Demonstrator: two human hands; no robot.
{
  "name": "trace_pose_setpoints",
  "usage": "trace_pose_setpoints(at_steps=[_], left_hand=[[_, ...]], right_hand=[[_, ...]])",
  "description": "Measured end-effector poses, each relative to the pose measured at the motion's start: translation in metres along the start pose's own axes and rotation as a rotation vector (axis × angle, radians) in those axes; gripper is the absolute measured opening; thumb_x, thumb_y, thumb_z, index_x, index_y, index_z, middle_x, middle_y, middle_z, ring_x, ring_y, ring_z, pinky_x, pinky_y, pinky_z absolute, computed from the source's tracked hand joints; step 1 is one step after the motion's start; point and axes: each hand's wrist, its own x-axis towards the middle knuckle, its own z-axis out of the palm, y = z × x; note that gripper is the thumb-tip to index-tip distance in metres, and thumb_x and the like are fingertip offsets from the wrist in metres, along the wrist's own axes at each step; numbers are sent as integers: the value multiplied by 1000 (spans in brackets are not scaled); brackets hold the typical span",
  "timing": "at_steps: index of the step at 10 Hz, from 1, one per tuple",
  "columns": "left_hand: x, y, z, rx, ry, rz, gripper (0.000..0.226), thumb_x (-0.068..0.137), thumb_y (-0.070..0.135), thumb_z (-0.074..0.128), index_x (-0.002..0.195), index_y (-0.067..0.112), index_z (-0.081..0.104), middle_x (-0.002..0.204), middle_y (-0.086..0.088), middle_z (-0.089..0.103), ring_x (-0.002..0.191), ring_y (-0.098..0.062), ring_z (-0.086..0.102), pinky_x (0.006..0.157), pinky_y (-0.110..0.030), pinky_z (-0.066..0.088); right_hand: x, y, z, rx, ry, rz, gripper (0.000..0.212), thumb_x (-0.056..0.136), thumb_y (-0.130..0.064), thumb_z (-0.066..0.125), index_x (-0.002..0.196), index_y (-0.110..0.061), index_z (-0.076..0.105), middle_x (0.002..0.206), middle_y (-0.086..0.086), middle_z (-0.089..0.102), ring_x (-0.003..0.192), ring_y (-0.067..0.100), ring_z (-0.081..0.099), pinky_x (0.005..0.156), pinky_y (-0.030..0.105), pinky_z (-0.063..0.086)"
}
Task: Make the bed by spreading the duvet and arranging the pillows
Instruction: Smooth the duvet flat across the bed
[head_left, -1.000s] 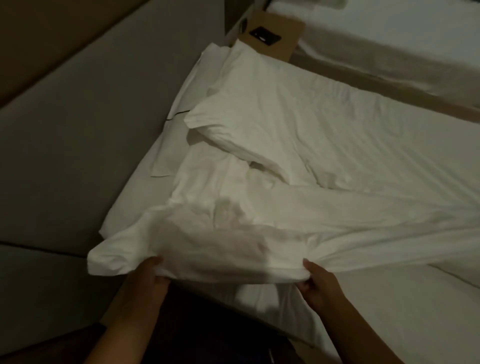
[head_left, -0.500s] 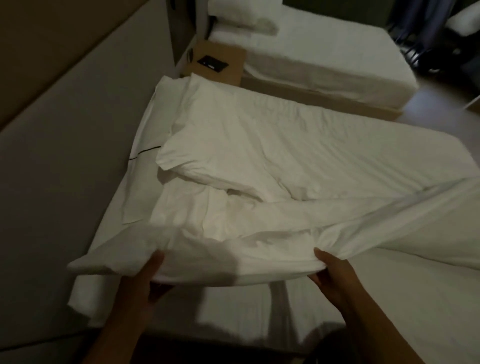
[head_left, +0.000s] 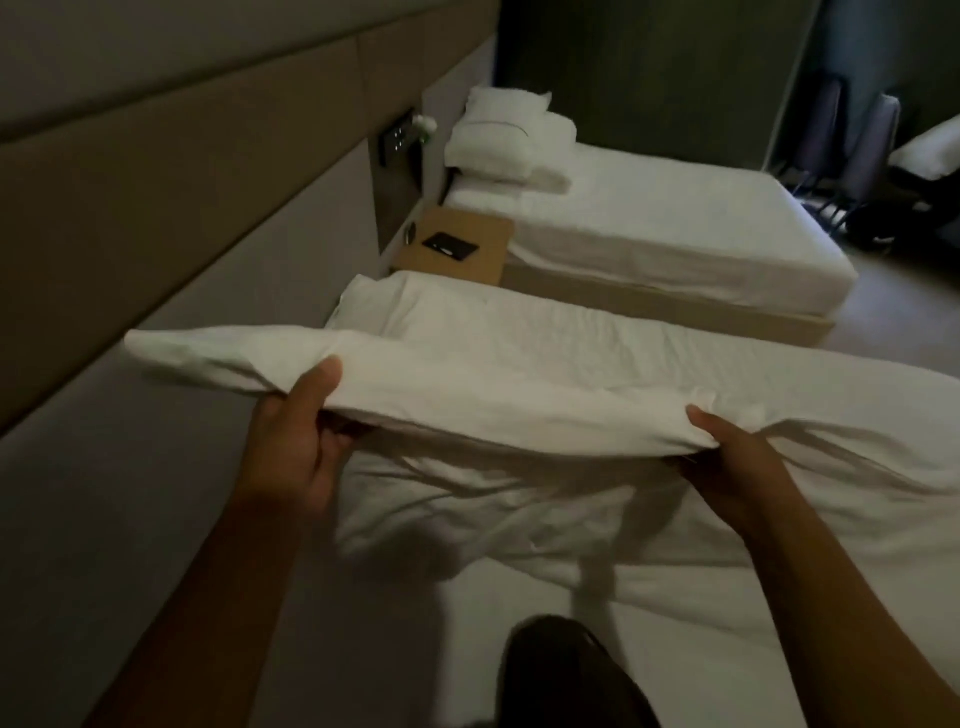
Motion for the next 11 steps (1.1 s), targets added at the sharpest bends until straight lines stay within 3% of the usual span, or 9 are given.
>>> trace_pose_setpoints(at_steps=[1,2,4,5,6,7,8,9,11], left_hand=[[80,-14,36,5,36,-6,31,96,23,56,122,6,57,116,-5,68,87,-3,71,65,-16,54],[144,-20,66,4,-1,12,37,94,23,58,129,12,58,119,-5,69,106,-18,68,78,-33,57],[302,-69,149,236,39,25,35,94,24,60,124,6,59,114,-14,69,104,-29,67,84,-44,57],[375,-114,167,417,108,20,32,95,28,56,118,6,62,106,-12,69,97,-28,68,78,-38,60],[438,-170,158,786,148,40,30,94,29,53,92,3,68,91,-18,70,88,-36,67,85,-52,56],[480,-240,129,1211,-31,33,46,96,43,43,106,7,69,110,-19,67,106,-38,61,97,-49,48],[497,-318,95,1863,-155,-44,82,85,79,18,150,30,26,158,-12,22,145,-31,21,115,-53,17],[492,-360,69,2051,-117,152,81,84,75,15,153,33,9,162,-12,2,149,-32,6,111,-64,11],[505,-392,41,2073,-155,46,89,79,77,14,151,25,23,162,-14,0,149,-32,3,111,-65,10]], right_hand=[[72,-12,24,33,-10,8,34,94,-13,55,126,-4,55,106,11,68,97,26,65,70,34,61],[148,-22,38,34,9,27,31,96,-12,51,126,-4,52,99,7,63,86,20,62,54,25,58],[325,-12,31,78,122,170,40,93,-14,58,130,1,54,103,16,63,81,25,62,51,27,58],[405,9,34,28,123,197,39,93,-14,59,129,-2,53,111,17,62,80,27,64,56,30,58],[477,43,35,-83,101,219,33,93,-18,58,122,-8,48,102,20,63,72,29,64,61,36,53],[528,92,37,-157,127,314,11,94,-20,54,96,-10,49,80,21,66,66,29,61,63,36,49],[565,145,36,-208,28,396,33,95,-44,50,87,-12,52,61,11,62,59,23,53,58,29,40],[584,198,29,-380,-24,247,53,78,-62,58,87,-11,50,70,13,53,53,15,48,50,25,35],[600,250,14,-500,11,139,31,91,-38,62,106,-15,49,83,6,66,71,19,62,72,40,52]])
